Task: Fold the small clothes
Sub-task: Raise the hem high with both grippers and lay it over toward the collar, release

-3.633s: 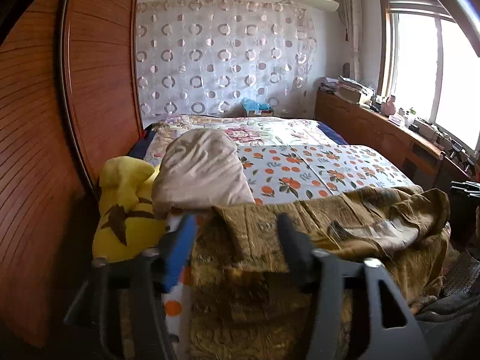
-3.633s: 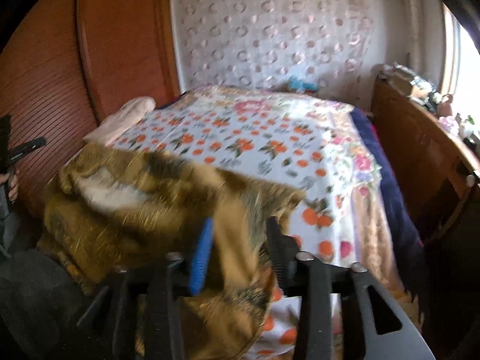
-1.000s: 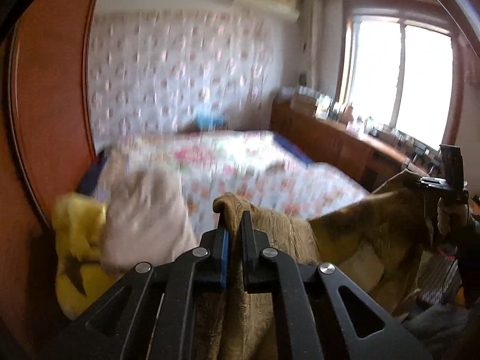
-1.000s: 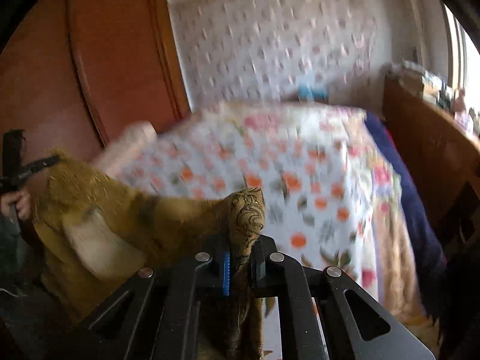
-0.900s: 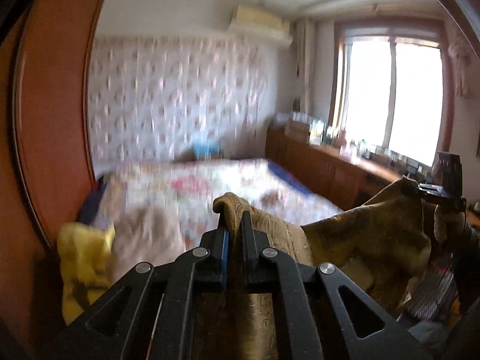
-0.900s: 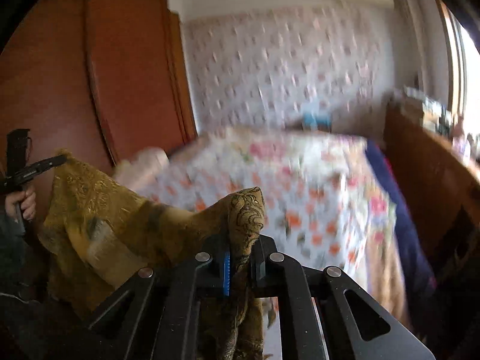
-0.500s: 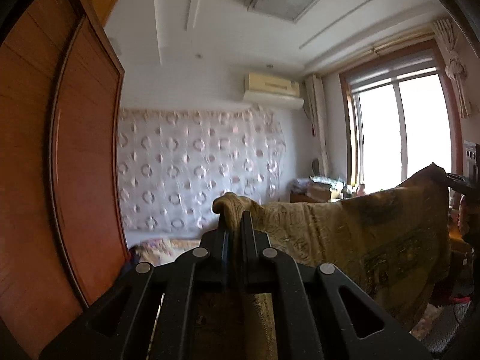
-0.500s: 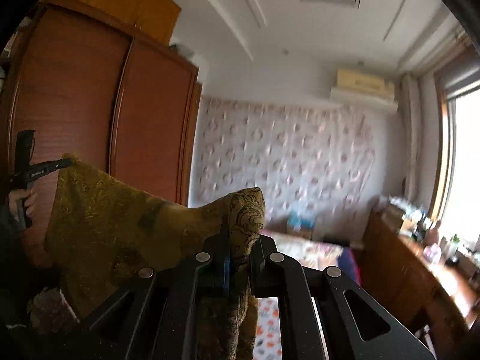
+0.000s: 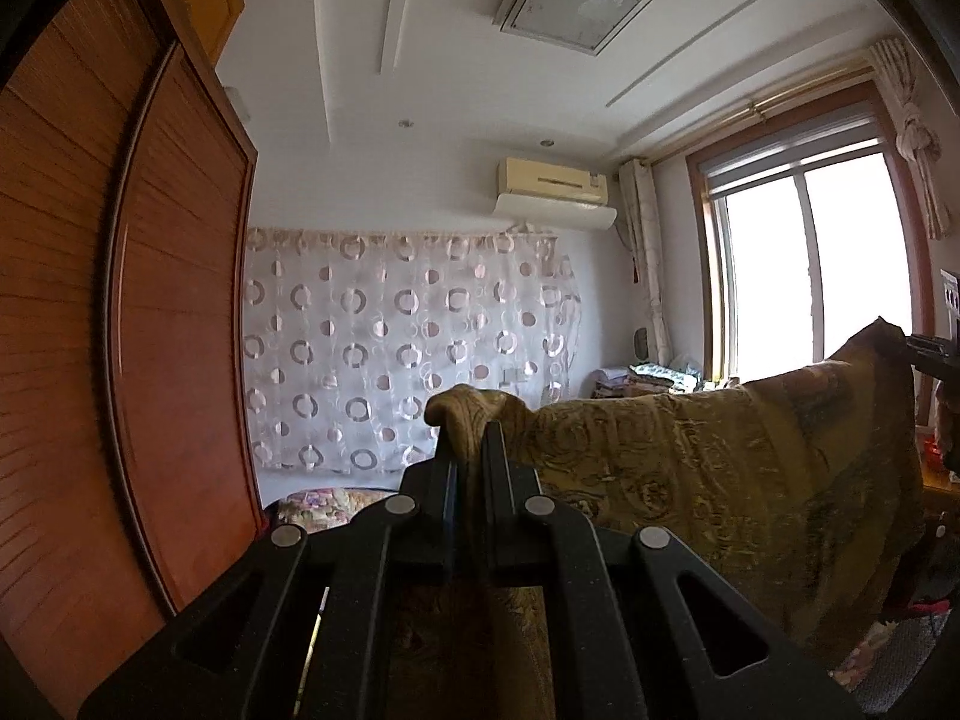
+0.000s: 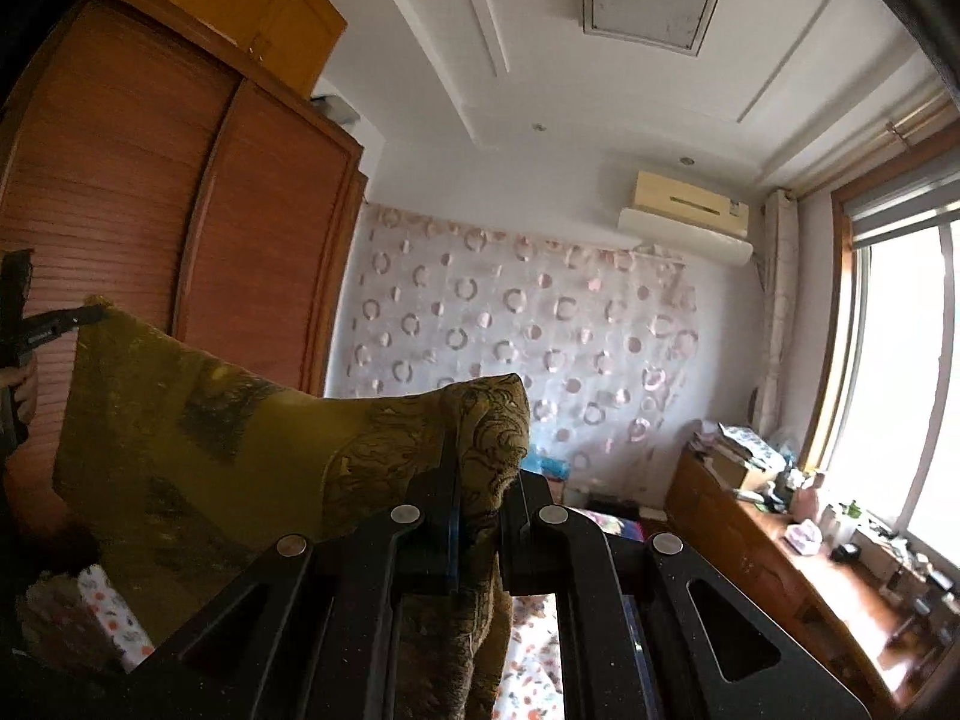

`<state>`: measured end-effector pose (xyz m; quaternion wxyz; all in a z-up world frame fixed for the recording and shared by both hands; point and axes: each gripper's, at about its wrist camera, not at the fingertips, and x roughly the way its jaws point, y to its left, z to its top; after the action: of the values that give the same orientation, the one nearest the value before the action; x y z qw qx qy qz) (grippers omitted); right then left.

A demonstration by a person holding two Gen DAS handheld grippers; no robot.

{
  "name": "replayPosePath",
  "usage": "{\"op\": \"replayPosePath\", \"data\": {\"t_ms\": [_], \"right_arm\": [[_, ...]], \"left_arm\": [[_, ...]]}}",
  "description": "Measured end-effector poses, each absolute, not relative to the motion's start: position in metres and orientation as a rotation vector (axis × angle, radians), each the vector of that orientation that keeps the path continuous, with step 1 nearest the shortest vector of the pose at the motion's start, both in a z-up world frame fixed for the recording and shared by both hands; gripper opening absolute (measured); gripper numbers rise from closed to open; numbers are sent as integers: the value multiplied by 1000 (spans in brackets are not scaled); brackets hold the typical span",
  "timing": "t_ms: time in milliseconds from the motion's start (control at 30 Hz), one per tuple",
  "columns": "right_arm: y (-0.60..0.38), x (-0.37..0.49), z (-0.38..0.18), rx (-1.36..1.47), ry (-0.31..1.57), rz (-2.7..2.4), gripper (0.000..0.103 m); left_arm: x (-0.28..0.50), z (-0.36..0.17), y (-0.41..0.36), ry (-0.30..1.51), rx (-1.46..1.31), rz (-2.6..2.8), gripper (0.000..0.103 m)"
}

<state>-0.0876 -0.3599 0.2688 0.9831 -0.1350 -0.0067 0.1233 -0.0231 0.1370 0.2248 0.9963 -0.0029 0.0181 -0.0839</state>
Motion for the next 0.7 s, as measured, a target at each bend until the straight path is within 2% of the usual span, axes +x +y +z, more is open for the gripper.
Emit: {"op": "replayPosePath", "data": {"t_ms": [167, 533, 700], "right_arm": [[-332, -30, 259, -300, 108, 239, 9], [-281, 170, 158, -250, 444, 277, 9], [-270, 240, 158, -236, 556, 271, 9]], "left_arm": [[45, 182, 133, 142, -7, -127, 7], [223, 29, 113, 488, -12, -66, 7], [263, -5, 107, 567, -5, -49, 7]]}}
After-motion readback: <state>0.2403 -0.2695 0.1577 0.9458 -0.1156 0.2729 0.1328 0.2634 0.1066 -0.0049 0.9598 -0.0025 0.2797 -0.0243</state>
